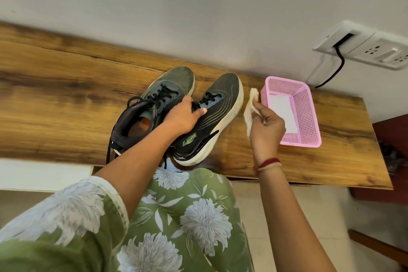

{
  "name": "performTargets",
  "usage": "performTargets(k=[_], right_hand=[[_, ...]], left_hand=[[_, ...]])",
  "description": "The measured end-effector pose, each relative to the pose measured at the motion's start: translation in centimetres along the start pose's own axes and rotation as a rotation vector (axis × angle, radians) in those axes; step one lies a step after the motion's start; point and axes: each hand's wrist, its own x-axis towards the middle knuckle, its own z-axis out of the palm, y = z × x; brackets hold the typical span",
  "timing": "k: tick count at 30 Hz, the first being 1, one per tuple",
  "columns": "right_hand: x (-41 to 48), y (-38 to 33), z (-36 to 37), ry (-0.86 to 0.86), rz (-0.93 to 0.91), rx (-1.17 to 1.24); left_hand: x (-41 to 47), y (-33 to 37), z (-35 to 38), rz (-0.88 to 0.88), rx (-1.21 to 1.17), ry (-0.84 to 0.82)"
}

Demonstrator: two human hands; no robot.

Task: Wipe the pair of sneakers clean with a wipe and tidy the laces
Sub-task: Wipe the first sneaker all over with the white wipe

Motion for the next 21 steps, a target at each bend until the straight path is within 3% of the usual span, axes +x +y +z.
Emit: performTargets(k=[4,6,11,16,19,21], right_hand=[[-0.7,0.8,2.0,-0.108,-0.118,-0.429],[-2.2,1.0,2.9,-0.096,-0.138,-0.495],[-5.0,1.4,3.1,-0.098,-0.085,-0.460],[-5.5,1.7,1.3,-0.327,-0.042,-0.292],[-3.3,1.0,-0.2,-0.157,0.003,-0.145],[-1.9,0.7,0.0,-0.030,-0.026,-0.169]], left_hand=[[0.2,-0.1,0.1,0.000,0.013,0.008],[0.3,-0.1,0.2,-0.002,0.020,0.017],[0.2,0.2,0.8,0.000,0.060,0.045],[0.2,0.0,0.4,0.003,0.024,0.029],[0.1,0.0,0.4,0.009,0.013,0.027],[0.1,0.0,0.4,0.010,0.016,0.029]])
